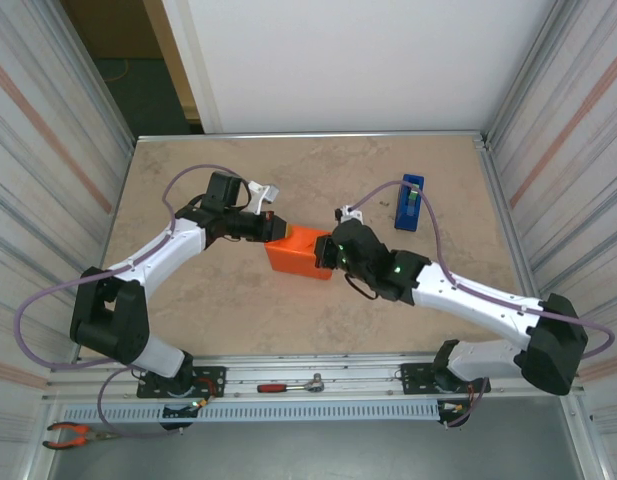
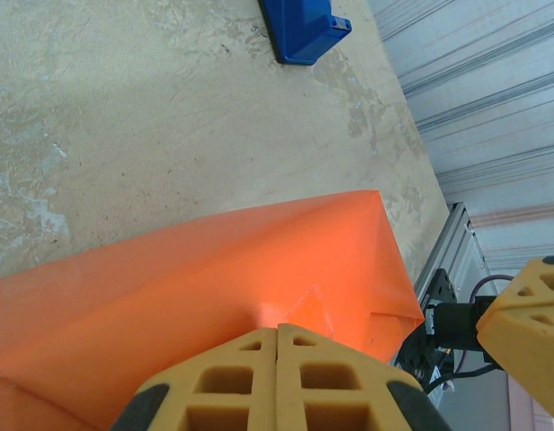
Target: Wrap the gift box in paper
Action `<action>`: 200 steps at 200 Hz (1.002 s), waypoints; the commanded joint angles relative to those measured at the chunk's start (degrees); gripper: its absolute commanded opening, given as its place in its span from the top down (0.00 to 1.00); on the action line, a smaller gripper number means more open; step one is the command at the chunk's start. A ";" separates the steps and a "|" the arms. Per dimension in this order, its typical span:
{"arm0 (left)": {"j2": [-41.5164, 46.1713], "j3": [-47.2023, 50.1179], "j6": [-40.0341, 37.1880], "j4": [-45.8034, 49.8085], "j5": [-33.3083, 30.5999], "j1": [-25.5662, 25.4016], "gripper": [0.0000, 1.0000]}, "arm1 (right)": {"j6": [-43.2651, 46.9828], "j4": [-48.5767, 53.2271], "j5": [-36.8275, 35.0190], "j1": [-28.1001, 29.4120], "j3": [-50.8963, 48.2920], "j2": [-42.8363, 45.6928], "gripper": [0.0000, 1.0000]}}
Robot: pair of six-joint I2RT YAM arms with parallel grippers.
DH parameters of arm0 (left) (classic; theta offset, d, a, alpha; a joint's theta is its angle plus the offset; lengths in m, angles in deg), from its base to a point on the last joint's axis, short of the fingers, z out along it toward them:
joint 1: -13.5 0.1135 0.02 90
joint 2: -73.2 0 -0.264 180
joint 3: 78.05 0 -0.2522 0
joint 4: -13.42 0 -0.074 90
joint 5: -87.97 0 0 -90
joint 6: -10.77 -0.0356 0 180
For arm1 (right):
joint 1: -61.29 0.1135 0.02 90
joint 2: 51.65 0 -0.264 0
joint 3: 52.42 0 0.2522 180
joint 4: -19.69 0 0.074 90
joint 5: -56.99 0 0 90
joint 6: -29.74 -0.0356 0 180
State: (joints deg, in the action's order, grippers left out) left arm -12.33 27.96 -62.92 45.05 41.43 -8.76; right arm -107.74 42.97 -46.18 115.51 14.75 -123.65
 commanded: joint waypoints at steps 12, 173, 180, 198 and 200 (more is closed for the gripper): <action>0.11 2.04 -1.09 4.19 -1.62 -0.42 1.00 | 0.52 -3.65 5.52 -1.77 5.45 -4.85 1.00; 0.81 -0.56 0.62 3.76 -0.01 0.09 1.00 | -1.65 -3.72 12.51 -7.85 6.73 -11.25 1.00; 0.90 -1.18 1.05 3.58 0.33 0.27 1.00 | -1.61 -3.72 12.72 -7.77 7.07 -11.22 1.00; 0.81 -2.88 2.08 3.20 0.98 0.70 1.00 | -1.32 -3.64 13.17 -7.61 8.38 -11.62 1.00; 0.81 -3.05 2.28 3.11 1.05 0.72 1.00 | -1.26 -3.70 13.21 -7.56 8.58 -11.68 1.00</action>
State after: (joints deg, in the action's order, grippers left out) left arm -12.27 27.44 -62.28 45.82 41.48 -8.63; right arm -109.10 38.06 -34.21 107.77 20.74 -136.81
